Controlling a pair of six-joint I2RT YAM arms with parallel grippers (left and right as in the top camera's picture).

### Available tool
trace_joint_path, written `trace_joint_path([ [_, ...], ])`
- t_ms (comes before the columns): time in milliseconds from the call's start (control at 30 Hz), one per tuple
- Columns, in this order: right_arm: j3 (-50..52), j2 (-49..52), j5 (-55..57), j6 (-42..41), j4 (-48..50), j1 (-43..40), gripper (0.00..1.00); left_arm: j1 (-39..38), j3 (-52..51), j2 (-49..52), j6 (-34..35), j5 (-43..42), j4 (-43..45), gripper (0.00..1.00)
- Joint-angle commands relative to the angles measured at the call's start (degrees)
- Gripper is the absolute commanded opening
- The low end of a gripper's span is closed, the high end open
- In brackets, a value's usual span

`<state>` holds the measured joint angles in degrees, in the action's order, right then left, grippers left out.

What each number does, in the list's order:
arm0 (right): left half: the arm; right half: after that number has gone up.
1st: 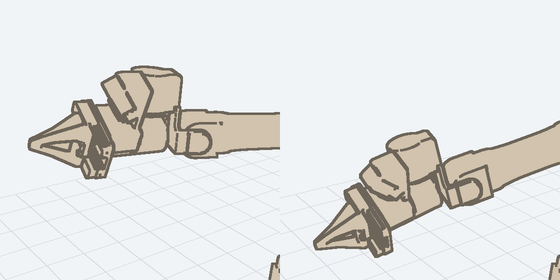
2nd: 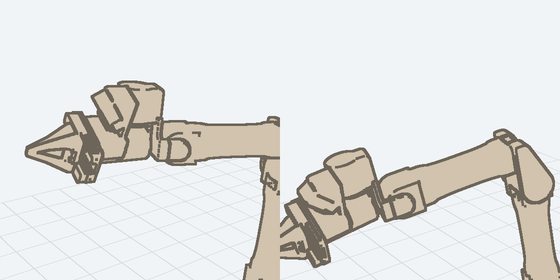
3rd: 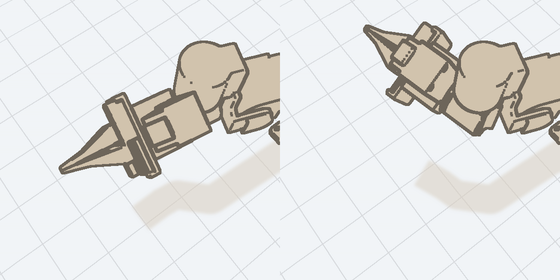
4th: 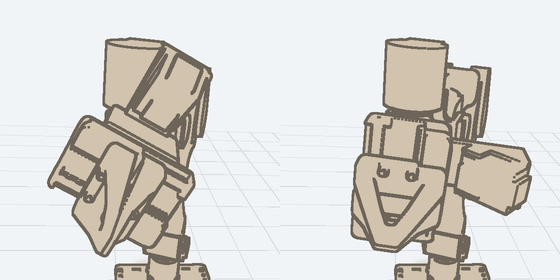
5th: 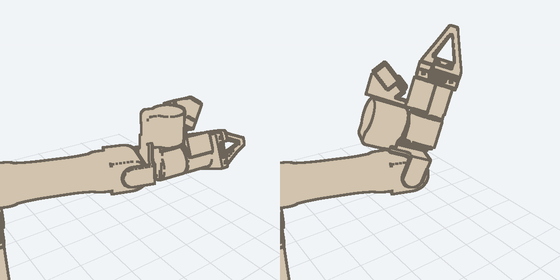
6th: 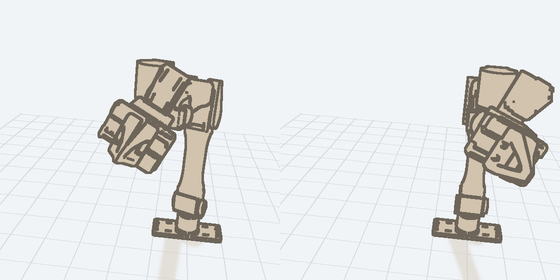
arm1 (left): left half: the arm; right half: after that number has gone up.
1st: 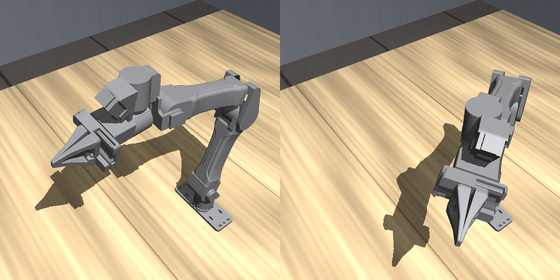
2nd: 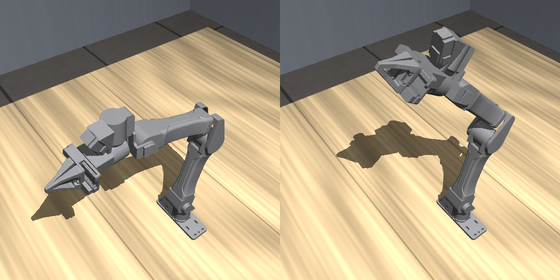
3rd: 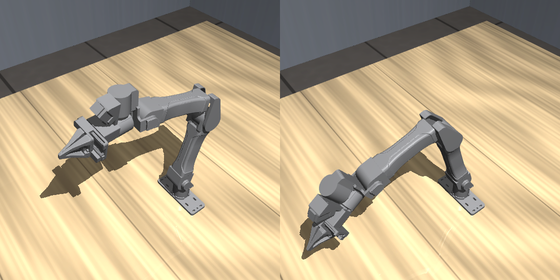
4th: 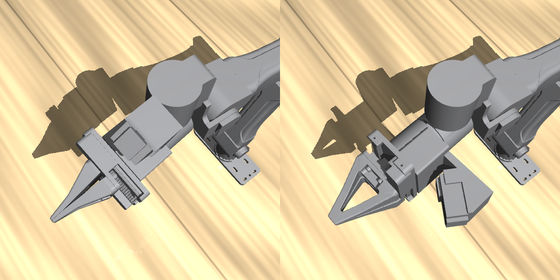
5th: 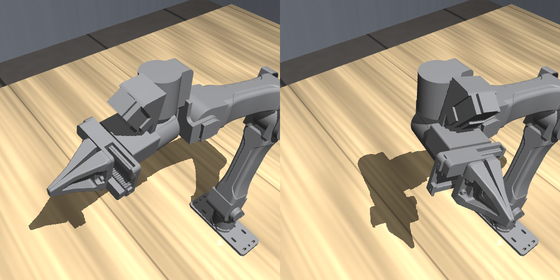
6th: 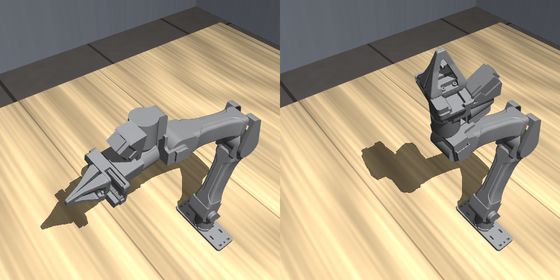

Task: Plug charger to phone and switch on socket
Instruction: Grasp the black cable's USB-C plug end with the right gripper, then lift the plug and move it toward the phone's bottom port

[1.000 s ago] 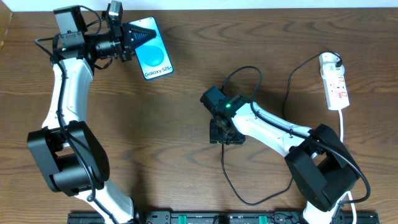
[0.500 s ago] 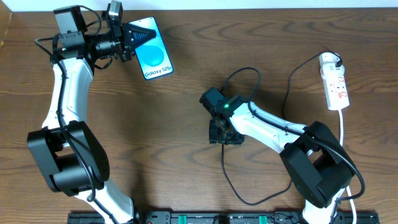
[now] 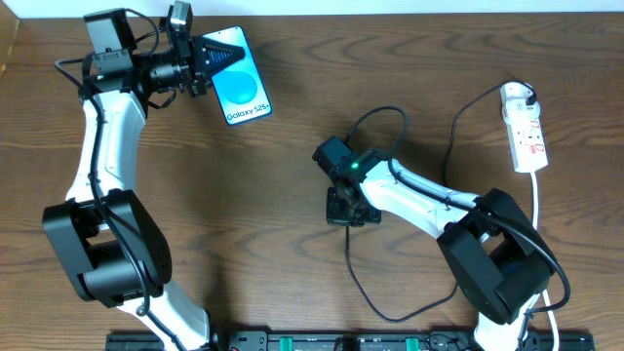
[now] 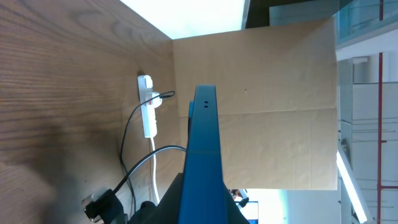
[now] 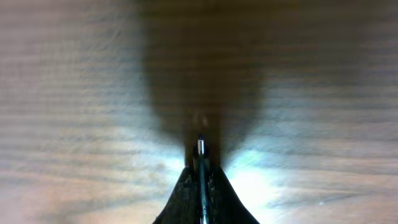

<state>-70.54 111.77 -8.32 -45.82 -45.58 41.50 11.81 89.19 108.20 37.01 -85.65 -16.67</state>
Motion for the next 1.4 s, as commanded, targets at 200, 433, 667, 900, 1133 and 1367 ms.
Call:
trace_joint_path([
  [200, -1.36, 1.92, -41.29, 19.19, 9.05, -9.55, 0.01, 0.17, 0.22, -1.49, -0.79, -2.40, 0.04, 0.07],
  [433, -1.36, 1.92, -75.54, 30.29, 30.84, -19.87, 0.01, -0.66, 0.22, -1.49, -0.79, -2.40, 0.07, 0.07],
  [667, -1.36, 1.92, -81.18, 24.26, 47.87, -21.29, 0.01, -3.74, 0.22, -1.49, -0.79, 1.14, 0.11, 0.08],
  [900, -1.36, 1.92, -81.18, 14.99, 58.34, -20.74, 0.01, -8.55, 0.22, -1.49, -0.79, 13.05, 0.15, 0.07],
  [1133, -1.36, 1.92, -81.18, 3.52, 70.38, -20.79, 0.01, -11.82, 0.22, -1.49, 3.91, 18.53, 10.19, 0.07],
  [1367, -1.36, 1.92, -81.18, -1.57, 75.84, -20.85, 0.01, -12.87, 0.22, -1.49, 11.23, 19.52, 23.06, 0.07],
])
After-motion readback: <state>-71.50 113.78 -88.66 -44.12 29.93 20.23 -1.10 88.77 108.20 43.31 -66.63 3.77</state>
